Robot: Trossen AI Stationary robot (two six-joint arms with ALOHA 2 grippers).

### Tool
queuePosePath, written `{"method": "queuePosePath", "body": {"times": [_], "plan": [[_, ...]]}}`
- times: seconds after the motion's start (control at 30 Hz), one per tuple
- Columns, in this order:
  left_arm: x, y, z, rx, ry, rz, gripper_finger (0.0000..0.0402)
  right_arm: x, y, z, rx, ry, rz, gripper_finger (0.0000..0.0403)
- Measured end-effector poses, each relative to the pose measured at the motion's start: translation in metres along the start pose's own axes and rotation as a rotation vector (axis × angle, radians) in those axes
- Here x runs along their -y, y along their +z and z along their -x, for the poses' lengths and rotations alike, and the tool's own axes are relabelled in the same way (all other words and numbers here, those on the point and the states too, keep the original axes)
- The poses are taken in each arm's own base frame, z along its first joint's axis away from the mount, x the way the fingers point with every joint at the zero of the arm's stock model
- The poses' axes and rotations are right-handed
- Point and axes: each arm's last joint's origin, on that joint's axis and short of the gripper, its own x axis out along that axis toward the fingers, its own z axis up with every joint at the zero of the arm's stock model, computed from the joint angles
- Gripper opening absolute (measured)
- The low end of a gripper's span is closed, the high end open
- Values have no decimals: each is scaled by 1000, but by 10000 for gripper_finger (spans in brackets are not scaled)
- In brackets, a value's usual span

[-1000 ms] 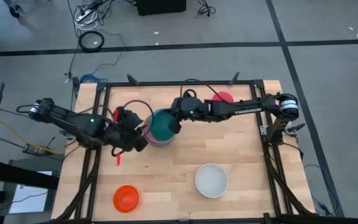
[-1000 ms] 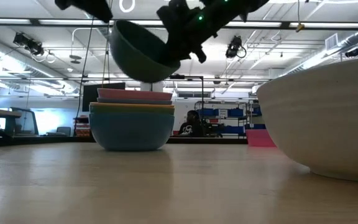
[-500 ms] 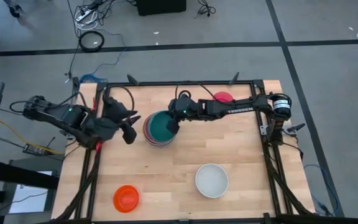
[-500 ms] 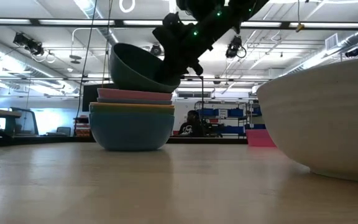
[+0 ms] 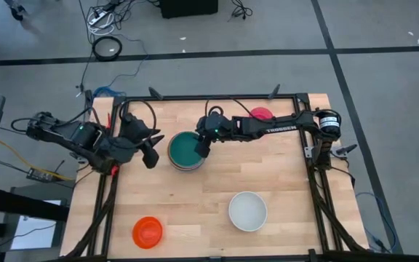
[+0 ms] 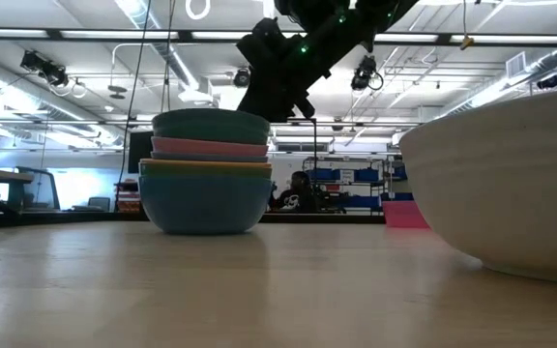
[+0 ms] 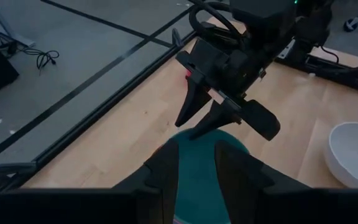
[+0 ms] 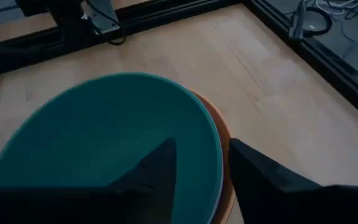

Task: Nest bowls inside each other
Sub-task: Stack the dark green bowl into the pink bowl, then stack the white bowl into the dark green bowl

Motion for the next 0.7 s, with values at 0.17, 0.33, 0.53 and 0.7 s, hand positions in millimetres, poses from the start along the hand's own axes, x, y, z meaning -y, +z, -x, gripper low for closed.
{"method": "queuePosePath", "body": {"times": [0.17,0.33,0.53,0.7], "plan": [[0,-1,0,-5,4,-7,113,1,1,2,9,-26,12,154],[-2,-4,0,-37,3,-19,113,-5,0,19,-55,-24,84,152],[-3,-20,-6,-156,-15,-23,113,-30,-18,75,-294,-25,207,146],[7,-44,-18,-251,-82,15,113,-47,-41,133,-472,-146,261,140]]}}
